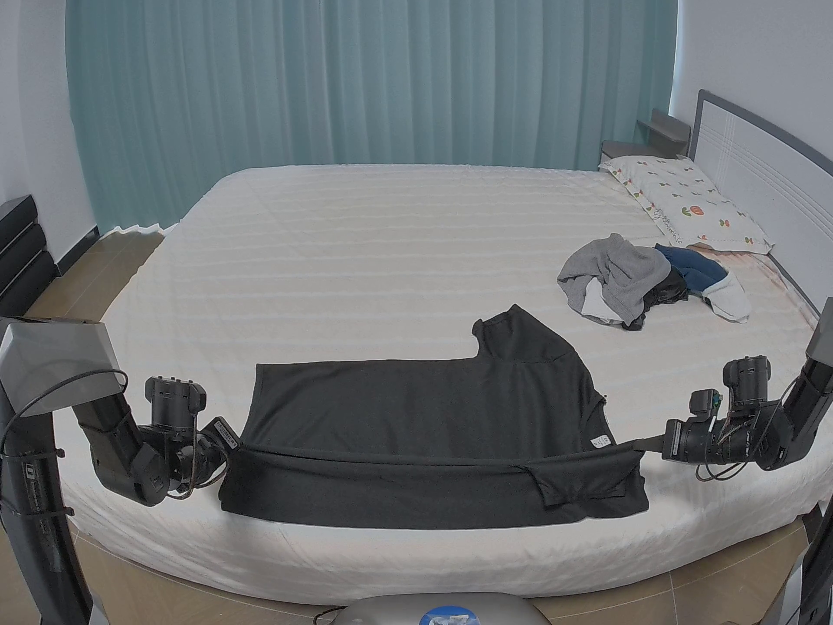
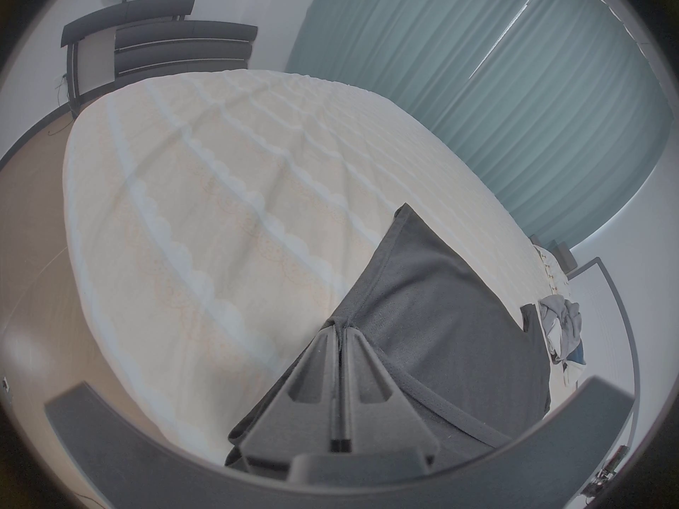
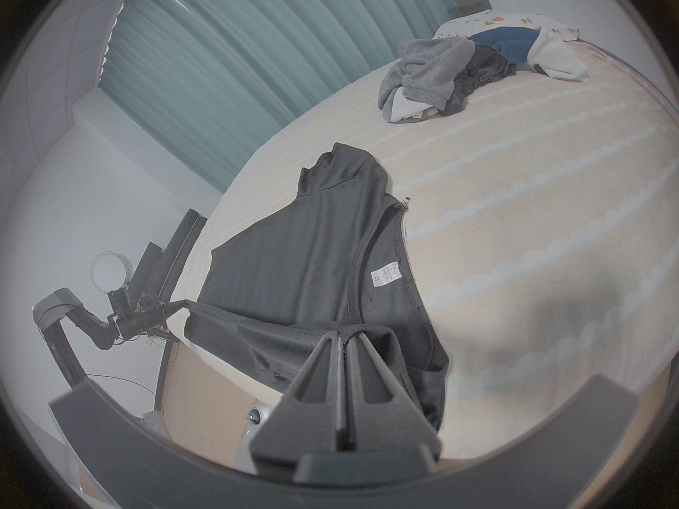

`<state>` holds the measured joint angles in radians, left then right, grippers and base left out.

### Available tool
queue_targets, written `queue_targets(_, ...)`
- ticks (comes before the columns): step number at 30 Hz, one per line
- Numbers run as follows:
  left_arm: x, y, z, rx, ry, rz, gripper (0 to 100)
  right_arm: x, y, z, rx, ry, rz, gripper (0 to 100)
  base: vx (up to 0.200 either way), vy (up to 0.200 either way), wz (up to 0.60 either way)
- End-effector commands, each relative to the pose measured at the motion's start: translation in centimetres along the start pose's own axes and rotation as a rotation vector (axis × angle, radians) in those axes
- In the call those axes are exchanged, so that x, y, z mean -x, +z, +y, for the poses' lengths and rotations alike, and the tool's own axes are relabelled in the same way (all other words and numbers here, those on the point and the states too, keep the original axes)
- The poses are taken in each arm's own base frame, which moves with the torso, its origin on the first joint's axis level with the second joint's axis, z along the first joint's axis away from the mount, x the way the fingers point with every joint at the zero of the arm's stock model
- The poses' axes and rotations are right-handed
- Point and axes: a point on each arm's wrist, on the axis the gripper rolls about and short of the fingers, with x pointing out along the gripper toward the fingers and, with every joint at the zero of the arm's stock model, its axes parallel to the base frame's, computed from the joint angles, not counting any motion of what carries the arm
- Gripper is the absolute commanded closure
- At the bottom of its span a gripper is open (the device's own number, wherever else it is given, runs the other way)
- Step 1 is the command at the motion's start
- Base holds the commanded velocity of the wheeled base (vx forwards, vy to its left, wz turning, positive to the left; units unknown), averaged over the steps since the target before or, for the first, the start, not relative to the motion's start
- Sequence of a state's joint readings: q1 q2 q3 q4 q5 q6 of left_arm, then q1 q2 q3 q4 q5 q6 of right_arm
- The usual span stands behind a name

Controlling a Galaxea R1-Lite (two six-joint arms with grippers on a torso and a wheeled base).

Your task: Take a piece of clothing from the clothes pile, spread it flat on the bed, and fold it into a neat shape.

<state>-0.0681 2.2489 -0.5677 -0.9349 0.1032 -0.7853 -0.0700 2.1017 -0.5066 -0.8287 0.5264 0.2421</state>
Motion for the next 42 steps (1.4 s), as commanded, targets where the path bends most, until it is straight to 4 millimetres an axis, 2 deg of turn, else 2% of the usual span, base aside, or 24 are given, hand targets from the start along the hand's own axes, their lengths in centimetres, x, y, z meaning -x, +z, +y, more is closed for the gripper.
queue_targets(1,-1.4,-0.5,0.2,-0.003,0.015,0.014,100,-1.8,-1.1,-1.1,-0.049,-0.009,0.035,100,0.0,0.0,0.0)
queue_targets(10,-2.3,-1.0,0.2,0.002,0.017,0.026,100,-3.5,-1.7,-1.7,-0.138,0.017,-0.022,100,0.0,0.0,0.0)
queue_targets(29,-2.8,-1.0,-0.1,0.011,0.028,0.003,100,-5.2,-1.9,-2.8,-0.248,0.049,-0.111,100,0.0,0.0,0.0)
queue_targets(30,-2.8,-1.0,-0.1,0.011,0.028,0.003,100,-5.2,-1.9,-2.8,-0.247,0.05,-0.113,0,0.0,0.0,0.0)
queue_targets(31,-2.8,-0.9,-0.2,0.012,0.027,0.002,100,-5.2,-1.9,-2.8,-0.245,0.052,-0.115,0,0.0,0.0,0.0)
queue_targets(32,-2.8,-0.9,-0.2,0.012,0.026,0.003,0,-5.3,-1.9,-2.8,-0.246,0.052,-0.115,0,0.0,0.0,0.0)
queue_targets(42,-2.7,-0.7,-0.4,0.07,0.015,-0.009,0,-5.2,-2.1,-2.9,-0.292,0.093,-0.187,0,0.0,0.0,0.0)
